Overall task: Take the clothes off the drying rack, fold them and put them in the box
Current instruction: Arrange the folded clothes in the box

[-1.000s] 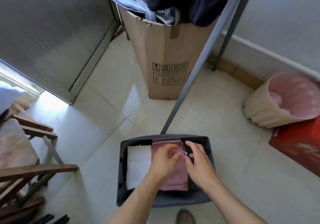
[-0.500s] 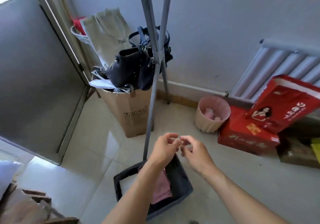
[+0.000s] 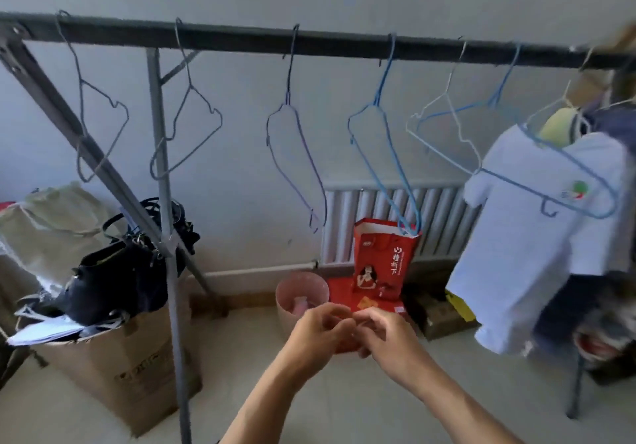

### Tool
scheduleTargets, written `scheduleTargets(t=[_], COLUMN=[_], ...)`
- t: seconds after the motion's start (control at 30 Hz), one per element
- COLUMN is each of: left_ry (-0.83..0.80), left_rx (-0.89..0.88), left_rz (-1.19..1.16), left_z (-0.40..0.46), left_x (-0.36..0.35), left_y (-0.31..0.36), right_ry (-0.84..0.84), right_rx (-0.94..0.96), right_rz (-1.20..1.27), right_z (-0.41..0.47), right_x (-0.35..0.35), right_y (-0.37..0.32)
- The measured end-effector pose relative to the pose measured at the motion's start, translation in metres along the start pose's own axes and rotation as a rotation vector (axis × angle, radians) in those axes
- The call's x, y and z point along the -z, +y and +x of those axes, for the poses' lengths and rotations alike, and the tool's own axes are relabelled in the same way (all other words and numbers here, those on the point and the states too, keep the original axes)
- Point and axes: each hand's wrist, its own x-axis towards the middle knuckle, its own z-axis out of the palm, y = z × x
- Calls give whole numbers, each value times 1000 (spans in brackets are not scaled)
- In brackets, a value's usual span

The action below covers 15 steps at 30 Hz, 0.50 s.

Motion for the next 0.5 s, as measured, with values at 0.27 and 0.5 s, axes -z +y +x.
scheduleTargets(t=[0.27,0.5], left_ry=[-104,-167], left_rx=[-73,-186], left_rz=[45,62], left_z=[21,35], left_x=[-85,-145], left_y=[73,137], right_ry=[430,928], right_rx=[-59,-35], right_rz=[78,256], right_z=[-21,-30], right_x=[126,240], right_y=[34,48])
